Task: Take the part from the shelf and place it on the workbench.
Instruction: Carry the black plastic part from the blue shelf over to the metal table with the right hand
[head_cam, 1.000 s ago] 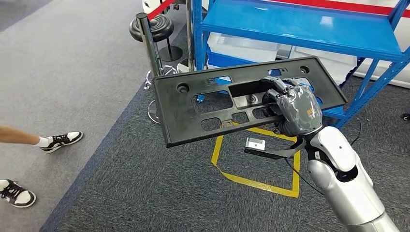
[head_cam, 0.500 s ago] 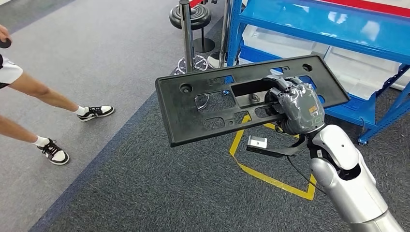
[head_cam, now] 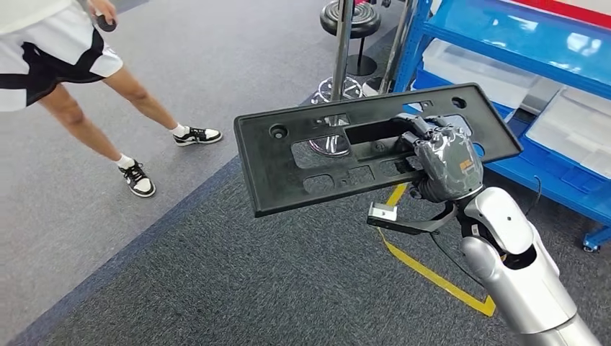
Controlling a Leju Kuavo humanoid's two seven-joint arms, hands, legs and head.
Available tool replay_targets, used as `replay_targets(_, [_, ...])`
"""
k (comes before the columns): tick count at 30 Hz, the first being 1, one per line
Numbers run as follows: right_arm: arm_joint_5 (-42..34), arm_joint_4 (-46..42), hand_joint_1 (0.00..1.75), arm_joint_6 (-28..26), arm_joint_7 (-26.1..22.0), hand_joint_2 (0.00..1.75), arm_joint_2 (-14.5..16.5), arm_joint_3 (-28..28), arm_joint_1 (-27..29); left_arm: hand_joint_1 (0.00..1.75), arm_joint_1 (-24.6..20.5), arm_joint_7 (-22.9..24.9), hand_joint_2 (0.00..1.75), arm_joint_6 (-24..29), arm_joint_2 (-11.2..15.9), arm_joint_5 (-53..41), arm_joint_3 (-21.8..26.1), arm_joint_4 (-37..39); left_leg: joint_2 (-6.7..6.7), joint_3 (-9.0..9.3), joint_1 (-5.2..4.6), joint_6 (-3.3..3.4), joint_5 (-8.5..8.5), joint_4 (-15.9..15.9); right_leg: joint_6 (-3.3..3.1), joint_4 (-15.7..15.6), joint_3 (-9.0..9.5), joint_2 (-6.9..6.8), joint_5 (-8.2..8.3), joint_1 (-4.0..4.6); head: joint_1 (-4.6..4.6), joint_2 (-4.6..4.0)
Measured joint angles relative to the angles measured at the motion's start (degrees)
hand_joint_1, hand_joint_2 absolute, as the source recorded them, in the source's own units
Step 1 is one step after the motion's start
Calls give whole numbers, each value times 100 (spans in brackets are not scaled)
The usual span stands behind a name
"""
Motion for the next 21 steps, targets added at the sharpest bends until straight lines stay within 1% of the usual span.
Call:
replay_targets(1, [7,2,175,-2,3,175,-2,2,1,0,17,3,175,-9,1,0,1,-3,-64,-40,6,47,69,-24,44,18,-9,91,-38,-13,2,0])
replay_targets(2, [11,4,175,-4,4,175,-8,3,3,0,26,8,175,-15,2,0,1,-6,-120,-88,14,97,147,-46,76,108,-41,269,-180,-22,4,0])
replay_targets(3, [15,7,175,-8,6,175,-20,2,6,0,25,11,175,-21,0,0,0,-9,-177,-157,21,143,231,-61,95,308,-101,499,-430,-25,8,0])
replay_targets(4, [17,9,175,-11,7,175,-36,2,9,0,15,13,175,-24,-2,0,-1,-10,-236,-245,10,177,306,-55,96,592,-169,721,-734,-21,9,0])
replay_targets(5, [19,14,175,-13,8,175,-51,2,12,0,3,14,175,-26,-2,0,-1,-11,-306,-343,-5,206,381,-45,80,927,-234,839,-1010,-11,10,0])
replay_targets(6, [19,19,175,-14,9,175,-63,3,18,0,-4,15,175,-27,-2,0,-1,-11,-385,-451,-22,221,456,-30,63,1220,-263,888,-1168,1,9,0])
replay_targets(7, [20,23,175,-14,9,175,-68,4,25,0,-4,15,175,-28,-2,0,-1,-11,-465,-557,-36,224,526,-10,42,1382,-230,906,-1183,11,9,0])
replay_targets(8, [20,26,175,-14,9,175,-69,5,31,0,0,15,175,-28,-2,0,-1,-11,-548,-667,-46,221,594,19,16,1375,-117,917,-1078,22,8,0])
replay_targets(9, [20,27,175,-15,9,175,-69,5,36,0,4,16,175,-28,-2,0,0,-11,-627,-772,-50,211,656,53,-14,1186,80,944,-915,33,8,0])
replay_targets(10, [20,27,175,-16,9,175,-70,4,35,0,8,16,175,-28,-3,0,0,-11,-700,-869,-47,198,712,93,-53,853,332,1040,-812,40,7,0])
replay_targets(11, [19,27,175,-17,9,175,-72,3,36,0,6,16,175,-28,-5,0,-1,-11,-773,-955,-52,179,766,133,-87,472,587,1177,-787,46,7,0])
replay_targets(12, [20,26,175,-21,9,175,-77,-1,36,0,5,16,175,-28,-7,0,-1,-11,-840,-1016,-55,156,820,157,-110,176,770,1289,-816,52,7,0])
replay_targets(13, [20,26,175,-24,9,175,-81,-3,36,0,6,16,175,-28,-8,0,-1,-13,-909,-1058,-56,127,878,165,-125,-15,872,1363,-874,61,7,0])
replay_targets(14, [20,26,175,-27,9,175,-84,-5,38,0,11,16,175,-28,-9,0,-1,-14,-982,-1083,-62,94,940,156,-128,-85,898,1352,-886,72,9,0])
replay_targets(15, [21,26,175,-29,9,175,-85,-5,36,0,22,16,175,-28,-7,0,-1,-16,-1050,-1102,-61,60,1006,130,-141,-93,864,1273,-846,57,10,0])
replay_targets(16, [21,26,175,-30,9,175,-83,-2,29,0,36,16,175,-33,-8,0,0,-17,-1035,-1134,-63,31,1003,141,-163,-112,830,1183,-792,40,10,0])
replay_targets(17, [21,26,175,-31,9,175,-81,0,25,0,46,16,175,-38,-10,0,1,-18,-931,-1186,-61,-3,880,230,-202,-133,780,1094,-727,23,2,0])
replay_targets(18, [21,26,175,-32,9,175,-80,1,22,0,51,16,175,-43,-10,0,1,-19,-777,-1262,-49,-42,650,420,-238,-154,719,998,-657,6,-8,0])
replay_targets(19, [21,26,175,-33,10,175,-80,1,18,0,49,12,175,-49,-12,0,0,-19,-593,-1350,-26,-85,328,730,-261,-158,657,906,-595,14,-18,0])
replay_targets(20, [26,25,175,-33,14,175,-80,-1,20,0,41,-10,175,-57,-11,0,-1,-20,-471,-1440,8,-137,31,1104,-275,-159,583,823,-542,18,-27,0])
replay_targets(21, [34,25,175,-33,21,175,-80,-2,19,0,35,-54,175,-75,-10,0,-1,-20,-414,-1506,45,-185,-139,1465,-262,-156,507,739,-492,18,-27,0])
